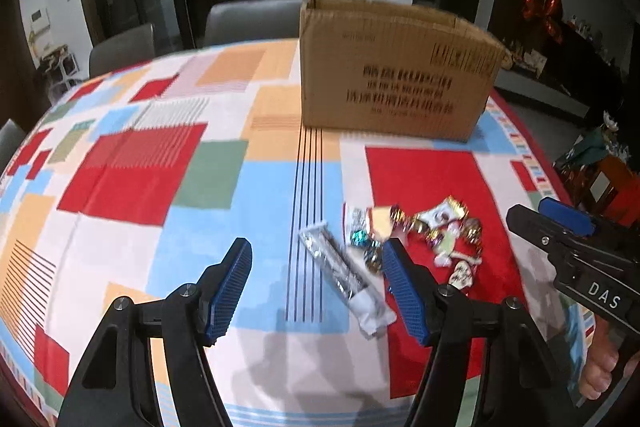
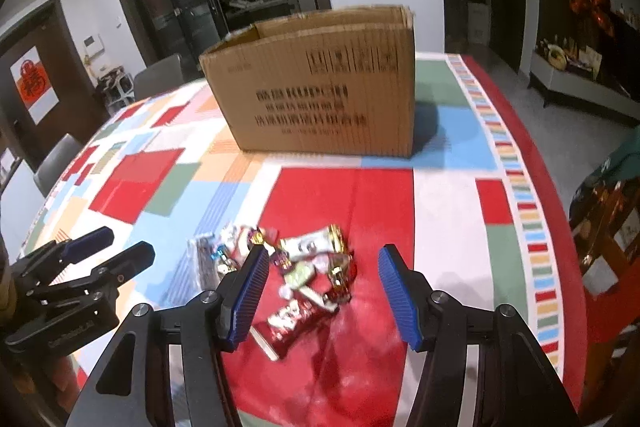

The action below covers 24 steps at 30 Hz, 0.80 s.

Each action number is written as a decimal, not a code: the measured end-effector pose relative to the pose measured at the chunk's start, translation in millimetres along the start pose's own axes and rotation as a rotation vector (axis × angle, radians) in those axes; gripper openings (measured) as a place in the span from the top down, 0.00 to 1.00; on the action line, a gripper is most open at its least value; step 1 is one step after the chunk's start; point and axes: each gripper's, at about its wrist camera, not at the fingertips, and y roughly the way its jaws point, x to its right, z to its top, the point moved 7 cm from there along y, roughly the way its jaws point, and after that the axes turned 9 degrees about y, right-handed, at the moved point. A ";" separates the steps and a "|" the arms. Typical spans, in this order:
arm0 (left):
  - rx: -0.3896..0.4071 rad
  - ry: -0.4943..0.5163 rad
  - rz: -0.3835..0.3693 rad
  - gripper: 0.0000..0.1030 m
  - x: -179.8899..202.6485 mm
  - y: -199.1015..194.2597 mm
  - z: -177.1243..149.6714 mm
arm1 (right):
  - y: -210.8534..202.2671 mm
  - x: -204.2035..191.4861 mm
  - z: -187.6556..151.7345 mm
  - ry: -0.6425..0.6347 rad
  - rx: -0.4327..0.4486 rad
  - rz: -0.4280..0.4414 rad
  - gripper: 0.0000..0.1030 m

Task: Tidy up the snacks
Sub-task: 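Move both tools back to the remaining candies, then grasp the silver-wrapped bar with the left gripper while the right grasps a wrapped candy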

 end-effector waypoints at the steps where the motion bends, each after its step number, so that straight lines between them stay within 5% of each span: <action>1: -0.009 -0.002 -0.003 0.36 0.2 2.7 -2.0 | 2.4 1.0 -3.3 0.001 -0.008 -0.003 0.44; 10: -0.100 -0.021 -0.030 0.38 5.3 36.6 -18.4 | 22.8 11.4 -20.0 0.021 -0.067 -0.019 0.45; 24: -0.158 -0.049 -0.047 0.47 7.0 71.5 -16.1 | 54.2 17.8 -24.5 0.060 -0.131 -0.007 0.61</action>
